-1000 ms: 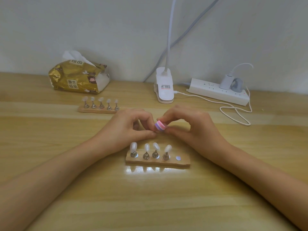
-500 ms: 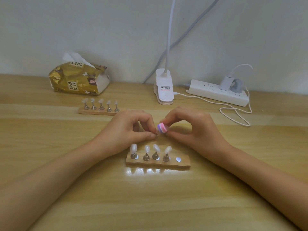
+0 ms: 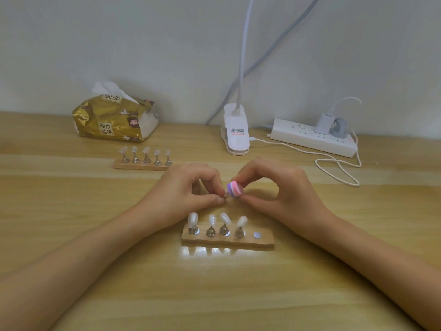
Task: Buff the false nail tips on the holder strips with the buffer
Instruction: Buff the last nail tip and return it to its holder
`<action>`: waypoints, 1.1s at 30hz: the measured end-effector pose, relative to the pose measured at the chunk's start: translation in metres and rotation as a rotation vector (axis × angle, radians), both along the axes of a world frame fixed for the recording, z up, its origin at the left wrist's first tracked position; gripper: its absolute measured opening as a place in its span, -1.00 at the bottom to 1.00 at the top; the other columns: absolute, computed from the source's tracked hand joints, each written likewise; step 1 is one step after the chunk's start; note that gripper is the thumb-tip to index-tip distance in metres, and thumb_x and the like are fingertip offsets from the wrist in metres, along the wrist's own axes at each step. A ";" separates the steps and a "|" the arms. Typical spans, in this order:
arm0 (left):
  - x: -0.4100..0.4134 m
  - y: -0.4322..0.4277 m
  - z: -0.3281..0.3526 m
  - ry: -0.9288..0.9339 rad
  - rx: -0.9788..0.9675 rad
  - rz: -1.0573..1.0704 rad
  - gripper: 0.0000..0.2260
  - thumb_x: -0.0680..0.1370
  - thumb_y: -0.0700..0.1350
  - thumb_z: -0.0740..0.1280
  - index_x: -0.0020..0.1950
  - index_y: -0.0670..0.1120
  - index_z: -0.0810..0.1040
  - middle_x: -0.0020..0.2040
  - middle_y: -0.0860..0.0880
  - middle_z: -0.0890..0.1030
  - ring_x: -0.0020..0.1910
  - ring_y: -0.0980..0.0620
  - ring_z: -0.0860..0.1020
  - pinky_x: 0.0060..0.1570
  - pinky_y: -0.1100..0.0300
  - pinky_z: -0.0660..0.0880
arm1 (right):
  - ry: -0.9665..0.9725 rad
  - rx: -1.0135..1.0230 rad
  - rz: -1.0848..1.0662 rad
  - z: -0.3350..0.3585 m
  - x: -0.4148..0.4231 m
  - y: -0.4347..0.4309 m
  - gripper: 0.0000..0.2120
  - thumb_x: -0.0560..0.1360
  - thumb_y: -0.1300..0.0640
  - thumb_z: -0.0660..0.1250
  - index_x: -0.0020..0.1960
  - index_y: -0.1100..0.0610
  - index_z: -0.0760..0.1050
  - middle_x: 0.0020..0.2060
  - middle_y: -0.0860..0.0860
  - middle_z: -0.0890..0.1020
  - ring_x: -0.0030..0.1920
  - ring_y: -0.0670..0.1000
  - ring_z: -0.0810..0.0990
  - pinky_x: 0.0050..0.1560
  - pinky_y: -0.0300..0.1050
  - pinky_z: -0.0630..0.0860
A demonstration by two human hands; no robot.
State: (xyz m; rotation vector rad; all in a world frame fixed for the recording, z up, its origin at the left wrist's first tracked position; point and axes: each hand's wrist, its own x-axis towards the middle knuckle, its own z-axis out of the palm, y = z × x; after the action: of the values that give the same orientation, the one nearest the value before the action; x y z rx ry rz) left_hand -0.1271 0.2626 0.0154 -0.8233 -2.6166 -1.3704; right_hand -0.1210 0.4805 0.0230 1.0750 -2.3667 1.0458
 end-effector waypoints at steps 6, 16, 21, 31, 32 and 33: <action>0.000 0.000 0.000 0.002 -0.006 0.005 -0.86 0.40 -0.20 0.55 -0.26 -0.02 0.64 -0.27 0.11 0.60 -0.39 0.17 0.43 -0.35 0.40 0.31 | 0.005 0.007 -0.004 -0.001 -0.002 0.001 -0.90 0.45 0.27 0.54 -0.10 0.22 0.63 -0.17 -0.07 0.70 -0.12 -0.17 0.64 -0.02 -0.37 0.46; 0.000 0.000 0.001 0.002 -0.004 0.006 -0.86 0.41 -0.22 0.54 -0.25 -0.02 0.65 -0.29 0.18 0.59 -0.39 0.19 0.45 -0.34 0.44 0.31 | 0.070 0.010 0.007 0.000 0.000 0.000 -0.86 0.41 0.32 0.56 -0.11 0.22 0.61 -0.17 -0.06 0.69 -0.12 -0.20 0.61 -0.01 -0.45 0.42; -0.001 0.000 -0.001 0.002 0.008 -0.004 -0.85 0.40 -0.23 0.54 -0.26 -0.02 0.64 -0.30 0.17 0.59 -0.40 0.19 0.44 -0.36 0.44 0.30 | 0.030 0.002 0.013 -0.001 0.000 0.000 -0.90 0.45 0.29 0.53 -0.10 0.24 0.61 -0.16 -0.03 0.70 -0.10 -0.16 0.64 0.00 -0.42 0.44; -0.001 0.000 -0.001 0.006 0.014 -0.007 -0.83 0.41 -0.23 0.54 -0.26 0.00 0.63 -0.29 0.16 0.58 -0.41 0.22 0.43 -0.36 0.45 0.29 | -0.036 -0.002 0.020 0.000 0.001 -0.002 -0.92 0.46 0.30 0.51 -0.10 0.25 0.62 -0.17 0.01 0.69 -0.11 -0.11 0.66 -0.01 -0.37 0.49; -0.001 0.000 -0.001 0.005 0.015 -0.007 -0.82 0.40 -0.23 0.54 -0.27 0.02 0.62 -0.29 0.16 0.58 -0.41 0.21 0.43 -0.35 0.44 0.29 | -0.049 0.008 0.017 0.000 0.000 -0.002 -0.92 0.46 0.30 0.51 -0.10 0.25 0.62 -0.17 0.01 0.70 -0.11 -0.11 0.66 -0.01 -0.36 0.50; -0.001 0.000 -0.002 0.005 0.013 -0.008 -0.82 0.40 -0.23 0.54 -0.27 0.02 0.62 -0.28 0.16 0.59 -0.40 0.21 0.43 -0.35 0.44 0.29 | -0.030 0.007 0.009 0.000 0.001 -0.002 -0.92 0.46 0.29 0.51 -0.10 0.25 0.63 -0.17 0.00 0.70 -0.11 -0.12 0.66 -0.01 -0.36 0.50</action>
State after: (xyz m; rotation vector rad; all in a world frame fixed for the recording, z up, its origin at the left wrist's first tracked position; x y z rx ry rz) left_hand -0.1278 0.2623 0.0139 -0.8350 -2.6002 -1.3839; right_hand -0.1202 0.4785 0.0230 1.0811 -2.3932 1.0647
